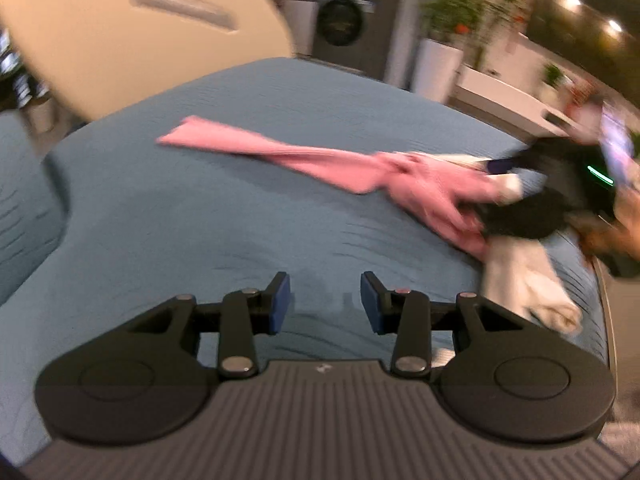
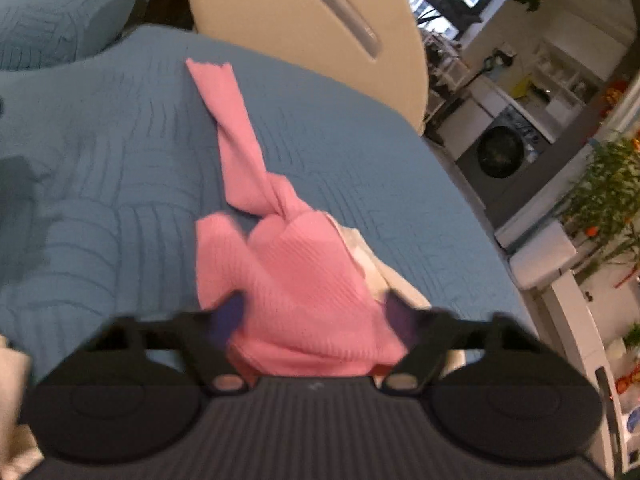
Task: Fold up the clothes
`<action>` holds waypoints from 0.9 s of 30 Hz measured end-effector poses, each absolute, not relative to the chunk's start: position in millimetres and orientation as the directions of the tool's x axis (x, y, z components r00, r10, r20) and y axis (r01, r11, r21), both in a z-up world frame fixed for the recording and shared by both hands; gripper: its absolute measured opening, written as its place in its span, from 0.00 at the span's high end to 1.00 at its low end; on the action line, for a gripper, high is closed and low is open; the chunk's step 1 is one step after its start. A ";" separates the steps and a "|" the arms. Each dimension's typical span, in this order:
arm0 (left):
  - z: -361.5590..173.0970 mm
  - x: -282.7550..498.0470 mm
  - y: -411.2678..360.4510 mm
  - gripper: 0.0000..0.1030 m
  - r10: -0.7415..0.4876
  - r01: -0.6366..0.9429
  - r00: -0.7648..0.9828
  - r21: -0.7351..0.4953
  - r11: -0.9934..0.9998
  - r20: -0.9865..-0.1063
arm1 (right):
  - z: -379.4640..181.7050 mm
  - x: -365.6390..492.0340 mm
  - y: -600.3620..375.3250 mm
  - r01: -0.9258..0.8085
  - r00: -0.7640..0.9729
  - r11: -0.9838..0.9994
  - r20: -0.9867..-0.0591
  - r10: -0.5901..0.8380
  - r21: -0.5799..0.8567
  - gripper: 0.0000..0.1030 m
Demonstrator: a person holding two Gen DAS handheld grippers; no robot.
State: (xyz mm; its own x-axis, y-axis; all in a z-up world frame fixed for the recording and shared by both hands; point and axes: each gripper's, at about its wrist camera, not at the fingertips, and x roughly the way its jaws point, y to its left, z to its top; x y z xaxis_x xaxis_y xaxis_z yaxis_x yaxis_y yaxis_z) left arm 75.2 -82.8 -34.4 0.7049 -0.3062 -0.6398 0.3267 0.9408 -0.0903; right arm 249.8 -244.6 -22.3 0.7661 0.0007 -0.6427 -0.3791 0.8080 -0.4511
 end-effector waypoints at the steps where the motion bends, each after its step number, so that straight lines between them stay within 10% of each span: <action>1: -32.7 74.8 -92.6 0.54 -0.307 0.344 0.709 -0.069 0.936 -0.635 | -22.5 258.3 -247.4 -0.376 0.760 0.815 -0.649 -0.001 -0.442 0.94; 13: -11.3 163.8 -185.7 0.45 -0.241 0.368 0.783 0.114 0.923 -0.573 | 5.7 346.9 -335.5 -0.006 0.822 0.892 -0.511 -0.253 -0.452 0.92; 19: -13.6 179.3 -201.2 0.45 -0.194 0.339 0.776 0.138 0.931 -0.600 | 5.5 305.8 -368.3 -0.004 0.807 0.953 -0.564 -0.176 -0.303 0.17; 27: -24.0 171.9 -246.5 0.42 0.034 0.163 0.767 0.246 0.955 -0.641 | -11.7 188.9 -382.0 -0.196 0.765 0.973 -0.639 0.076 -0.119 0.17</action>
State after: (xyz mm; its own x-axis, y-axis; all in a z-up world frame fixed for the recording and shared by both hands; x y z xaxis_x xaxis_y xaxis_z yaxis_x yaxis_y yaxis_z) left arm 171.9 -246.5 -24.0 0.7670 0.0340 -0.6408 0.1632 0.9554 0.2461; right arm 188.9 -382.0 -11.7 0.7655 0.0760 -0.6390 -0.1962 0.9733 -0.1192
